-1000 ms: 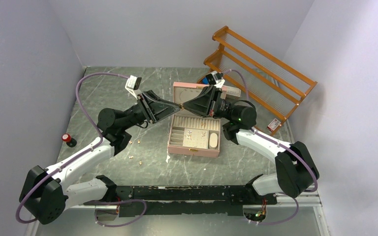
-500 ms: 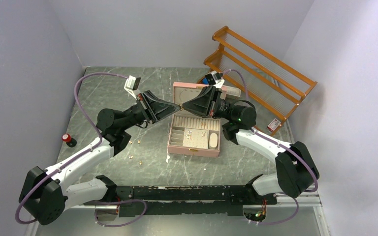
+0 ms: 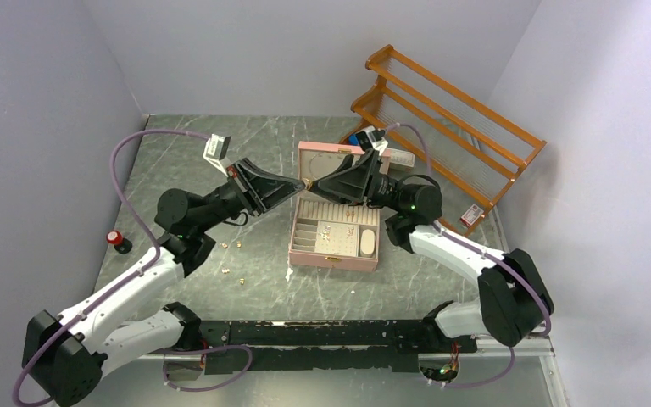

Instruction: Organize the mixed jewelry

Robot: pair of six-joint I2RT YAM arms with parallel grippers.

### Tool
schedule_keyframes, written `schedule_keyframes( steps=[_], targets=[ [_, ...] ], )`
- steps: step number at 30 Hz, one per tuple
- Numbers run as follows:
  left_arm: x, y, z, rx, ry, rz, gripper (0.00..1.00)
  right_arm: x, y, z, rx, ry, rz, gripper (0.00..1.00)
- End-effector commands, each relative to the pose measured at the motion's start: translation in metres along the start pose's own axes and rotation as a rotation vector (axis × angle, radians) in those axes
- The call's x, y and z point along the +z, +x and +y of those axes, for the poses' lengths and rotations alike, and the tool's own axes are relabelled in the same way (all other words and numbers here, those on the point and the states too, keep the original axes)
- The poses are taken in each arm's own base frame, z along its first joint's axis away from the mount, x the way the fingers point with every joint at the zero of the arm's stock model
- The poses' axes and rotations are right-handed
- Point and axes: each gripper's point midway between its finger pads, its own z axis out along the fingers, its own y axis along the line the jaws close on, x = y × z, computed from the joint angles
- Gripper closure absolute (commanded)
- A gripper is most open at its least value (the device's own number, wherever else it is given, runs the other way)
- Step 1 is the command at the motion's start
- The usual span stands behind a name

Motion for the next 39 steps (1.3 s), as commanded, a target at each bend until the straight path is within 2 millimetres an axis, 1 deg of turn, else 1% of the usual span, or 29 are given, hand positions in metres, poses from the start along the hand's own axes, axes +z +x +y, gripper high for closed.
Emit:
schedule_keyframes(
  steps=[1,3,5,6,7,9,14,24,29,35,39],
  targets=[
    [0.001,-0.009,0.014,0.061,-0.127,-0.015,0.95,-0.003,0.0,-0.002,-0.091,0.059,-0.015,0.42],
    [0.0,-0.009,0.023,0.056,-0.187,-0.009,0.95,-0.003,-0.004,-0.005,-0.152,0.118,-0.031,0.38],
    [-0.001,-0.009,0.027,0.055,-0.215,-0.005,0.95,-0.002,-0.01,-0.012,-0.215,0.203,-0.045,0.36],
    [-0.001,-0.008,0.03,0.053,-0.228,-0.001,0.95,-0.004,-0.014,-0.023,-0.221,0.277,-0.056,0.35],
    [0.0,-0.008,0.032,0.053,-0.24,0.002,0.95,-0.005,-0.017,-0.027,-0.244,0.324,-0.06,0.35],
    [-0.001,-0.008,0.037,0.051,-0.27,0.008,0.95,-0.007,-0.022,-0.03,-0.283,0.395,-0.062,0.36],
    [0.0,-0.008,0.039,0.052,-0.273,0.014,0.95,-0.011,-0.029,-0.036,-0.349,0.507,-0.051,0.37],
    [0.002,-0.007,0.047,0.048,-0.298,0.018,0.95,-0.012,-0.026,-0.04,-0.398,0.547,0.009,0.4],
    [0.002,-0.004,0.049,0.039,-0.297,0.028,0.95,-0.01,-0.023,-0.038,-0.394,0.525,0.017,0.49],
    [0.004,-0.003,0.049,0.04,-0.295,0.041,0.95,-0.007,-0.024,-0.038,-0.389,0.511,0.026,0.56],
    [0.004,-0.003,0.05,0.04,-0.298,0.043,0.95,-0.006,-0.023,-0.042,-0.378,0.519,0.035,0.61]
  ],
)
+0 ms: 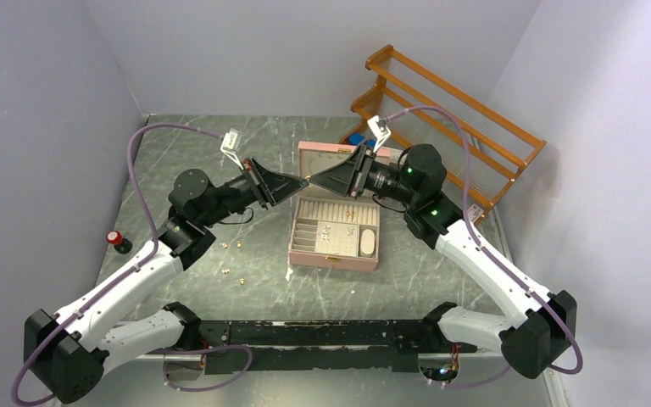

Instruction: Organize the mixed jewelry

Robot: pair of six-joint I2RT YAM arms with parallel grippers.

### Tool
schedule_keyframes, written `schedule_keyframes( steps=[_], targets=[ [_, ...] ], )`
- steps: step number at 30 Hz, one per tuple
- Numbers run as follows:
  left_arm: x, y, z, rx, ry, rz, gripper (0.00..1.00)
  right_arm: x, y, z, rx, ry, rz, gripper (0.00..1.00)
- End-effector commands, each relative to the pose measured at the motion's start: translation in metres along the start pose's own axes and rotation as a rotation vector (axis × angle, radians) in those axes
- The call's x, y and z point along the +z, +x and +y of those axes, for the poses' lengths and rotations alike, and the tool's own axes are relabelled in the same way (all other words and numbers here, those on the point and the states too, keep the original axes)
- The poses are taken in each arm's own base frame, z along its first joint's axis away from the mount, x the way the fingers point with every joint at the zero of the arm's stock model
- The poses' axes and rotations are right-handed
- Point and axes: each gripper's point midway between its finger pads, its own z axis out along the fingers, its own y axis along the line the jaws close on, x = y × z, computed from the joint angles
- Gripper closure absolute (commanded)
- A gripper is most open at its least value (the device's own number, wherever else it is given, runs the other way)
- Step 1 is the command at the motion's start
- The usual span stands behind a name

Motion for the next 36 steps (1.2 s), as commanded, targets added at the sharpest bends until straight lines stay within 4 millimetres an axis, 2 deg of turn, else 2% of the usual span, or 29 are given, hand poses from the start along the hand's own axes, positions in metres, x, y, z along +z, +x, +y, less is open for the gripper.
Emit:
schedule_keyframes(
  steps=[1,14,15,17,20,23,25,28,32,36],
  targets=[
    [0.002,-0.01,-0.016,0.032,0.037,-0.016,0.95,0.002,-0.004,0.012,-0.025,-0.033,0.004,0.64],
    [-0.001,-0.01,-0.016,0.062,0.024,-0.012,0.95,0.002,-0.004,0.011,-0.017,-0.036,-0.001,0.91],
    [-0.001,-0.01,-0.017,0.071,0.028,-0.011,0.91,0.002,-0.004,0.011,-0.017,-0.034,-0.003,0.93],
    [-0.003,-0.013,-0.016,0.084,0.011,-0.024,0.76,0.001,-0.005,0.009,-0.019,-0.02,-0.01,0.94],
    [-0.007,-0.018,-0.006,0.105,-0.068,-0.044,0.45,-0.001,-0.003,0.001,-0.024,0.019,-0.008,0.94],
    [-0.015,-0.024,0.004,0.125,-0.139,-0.087,0.24,-0.005,0.002,-0.022,-0.032,0.132,-0.004,0.94],
    [-0.021,-0.026,0.013,0.138,-0.191,-0.108,0.17,-0.012,0.009,-0.045,-0.039,0.235,0.003,0.94],
    [-0.027,-0.029,0.025,0.158,-0.259,-0.124,0.1,-0.027,0.019,-0.084,-0.062,0.417,0.008,0.94],
    [-0.028,-0.025,0.035,0.167,-0.292,-0.11,0.05,-0.058,0.031,-0.141,-0.087,0.693,0.002,0.94],
    [-0.025,-0.021,0.04,0.17,-0.297,-0.093,0.04,-0.086,0.035,-0.181,-0.124,0.912,-0.017,0.95]
  ],
)
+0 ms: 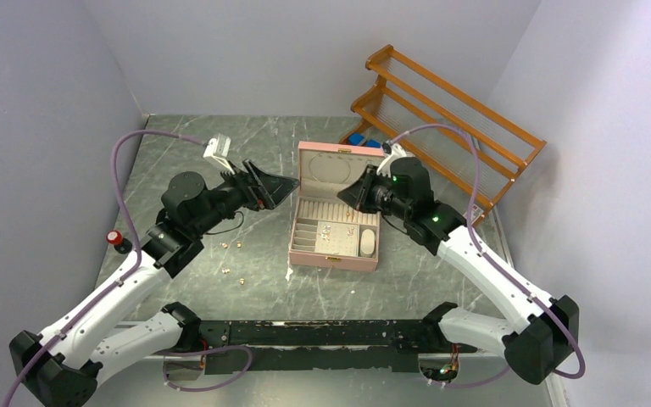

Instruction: Organize the mixed jewelry

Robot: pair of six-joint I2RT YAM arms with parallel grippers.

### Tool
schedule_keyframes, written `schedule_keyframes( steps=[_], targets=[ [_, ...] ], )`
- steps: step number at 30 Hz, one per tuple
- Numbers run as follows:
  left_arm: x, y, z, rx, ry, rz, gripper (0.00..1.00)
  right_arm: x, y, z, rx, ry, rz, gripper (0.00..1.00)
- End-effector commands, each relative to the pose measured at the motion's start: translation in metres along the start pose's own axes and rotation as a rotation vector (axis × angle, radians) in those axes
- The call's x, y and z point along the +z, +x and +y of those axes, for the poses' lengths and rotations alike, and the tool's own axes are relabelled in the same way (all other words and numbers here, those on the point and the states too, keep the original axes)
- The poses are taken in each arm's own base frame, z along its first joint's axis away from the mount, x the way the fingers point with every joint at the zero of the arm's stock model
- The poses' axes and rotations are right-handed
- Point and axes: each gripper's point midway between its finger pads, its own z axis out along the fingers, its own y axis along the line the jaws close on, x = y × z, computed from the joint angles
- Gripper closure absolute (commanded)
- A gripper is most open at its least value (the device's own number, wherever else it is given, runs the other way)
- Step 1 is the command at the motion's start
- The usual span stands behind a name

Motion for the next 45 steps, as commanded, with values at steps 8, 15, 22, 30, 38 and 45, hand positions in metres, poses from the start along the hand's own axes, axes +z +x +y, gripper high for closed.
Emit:
schedule_keyframes(
  steps=[8,15,22,30,38,45],
  targets=[
    [0.008,0.009,0.011,0.023,-0.026,0.024,0.05,0.003,0.028,-0.116,-0.082,0.496,0.009,0.96],
    [0.013,0.019,0.015,0.011,-0.024,0.061,0.05,0.023,0.047,-0.133,-0.058,0.528,0.055,0.96],
    [0.015,0.019,0.013,0.013,-0.012,0.064,0.06,0.034,0.05,-0.142,-0.078,0.549,0.066,0.96],
    [0.016,0.016,0.012,0.004,-0.011,0.056,0.07,0.042,0.047,-0.152,-0.079,0.595,0.059,0.97],
    [0.017,0.016,0.016,-0.008,-0.034,0.052,0.08,0.048,0.05,-0.16,-0.052,0.631,0.059,0.97],
    [0.017,0.017,0.023,-0.02,-0.07,0.053,0.09,0.052,0.058,-0.167,-0.035,0.65,0.079,0.97]
  ],
)
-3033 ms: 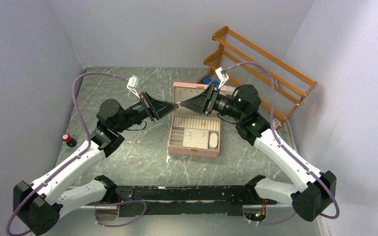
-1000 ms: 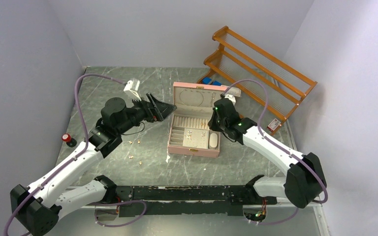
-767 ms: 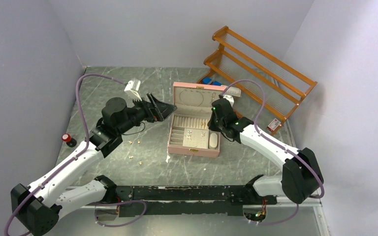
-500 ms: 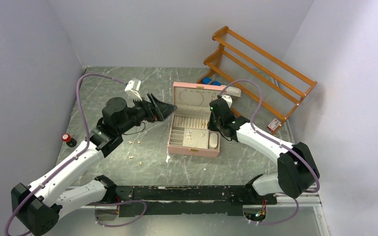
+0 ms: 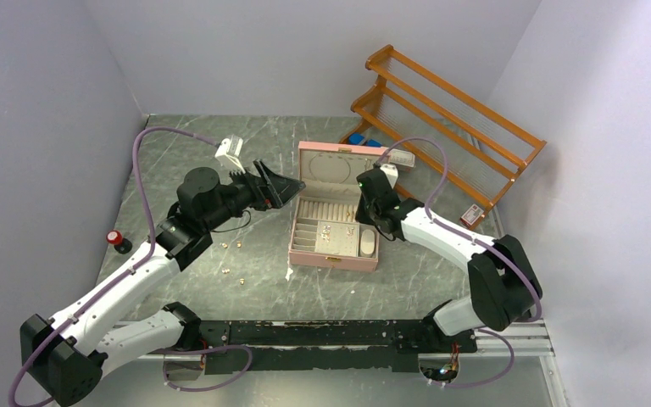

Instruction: Organize the mixed jewelry

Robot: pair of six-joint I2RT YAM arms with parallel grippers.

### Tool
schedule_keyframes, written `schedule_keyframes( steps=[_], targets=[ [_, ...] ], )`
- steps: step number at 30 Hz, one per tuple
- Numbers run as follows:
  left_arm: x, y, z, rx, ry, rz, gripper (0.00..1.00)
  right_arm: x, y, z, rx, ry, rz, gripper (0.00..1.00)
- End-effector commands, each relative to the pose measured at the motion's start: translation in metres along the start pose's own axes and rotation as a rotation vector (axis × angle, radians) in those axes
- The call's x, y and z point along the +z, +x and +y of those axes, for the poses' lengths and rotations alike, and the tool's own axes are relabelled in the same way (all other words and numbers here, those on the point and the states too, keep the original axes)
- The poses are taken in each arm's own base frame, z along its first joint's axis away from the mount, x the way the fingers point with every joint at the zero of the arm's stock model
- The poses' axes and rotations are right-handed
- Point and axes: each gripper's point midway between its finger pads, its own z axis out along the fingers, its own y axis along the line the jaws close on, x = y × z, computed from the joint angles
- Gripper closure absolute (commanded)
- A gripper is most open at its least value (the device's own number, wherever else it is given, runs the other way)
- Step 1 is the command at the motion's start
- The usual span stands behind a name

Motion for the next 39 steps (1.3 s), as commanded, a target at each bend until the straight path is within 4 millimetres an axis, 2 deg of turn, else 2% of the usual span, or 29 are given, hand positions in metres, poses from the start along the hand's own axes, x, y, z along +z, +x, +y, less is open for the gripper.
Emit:
schedule_keyframes(
  steps=[1,7,15,23,26,30,34,39],
  targets=[
    [0.001,-0.003,0.0,-0.007,-0.012,-0.013,0.09,0.005,-0.007,-0.004,0.023,0.039,-0.019,0.97],
    [0.001,-0.002,0.003,-0.01,-0.023,-0.01,0.09,0.004,-0.005,-0.011,0.002,0.075,-0.011,0.97],
    [0.002,0.0,0.006,-0.014,-0.036,-0.004,0.09,0.015,0.009,-0.014,-0.024,0.094,0.038,0.96],
    [0.002,0.002,0.009,-0.017,-0.047,-0.002,0.1,0.019,0.015,-0.016,-0.039,0.1,0.062,0.94],
    [0.003,0.003,0.01,-0.019,-0.048,0.001,0.1,0.016,0.009,-0.013,-0.04,0.093,0.051,0.9],
    [0.004,0.003,0.01,-0.019,-0.049,0.006,0.1,0.007,-0.007,-0.008,-0.04,0.095,0.028,0.79],
    [0.004,0.004,0.011,-0.022,-0.053,0.009,0.1,-0.004,-0.023,-0.002,-0.033,0.08,-0.008,0.73],
    [0.004,0.006,0.012,-0.029,-0.057,0.012,0.1,-0.014,-0.031,0.003,-0.034,0.053,-0.017,0.67]
  ],
)
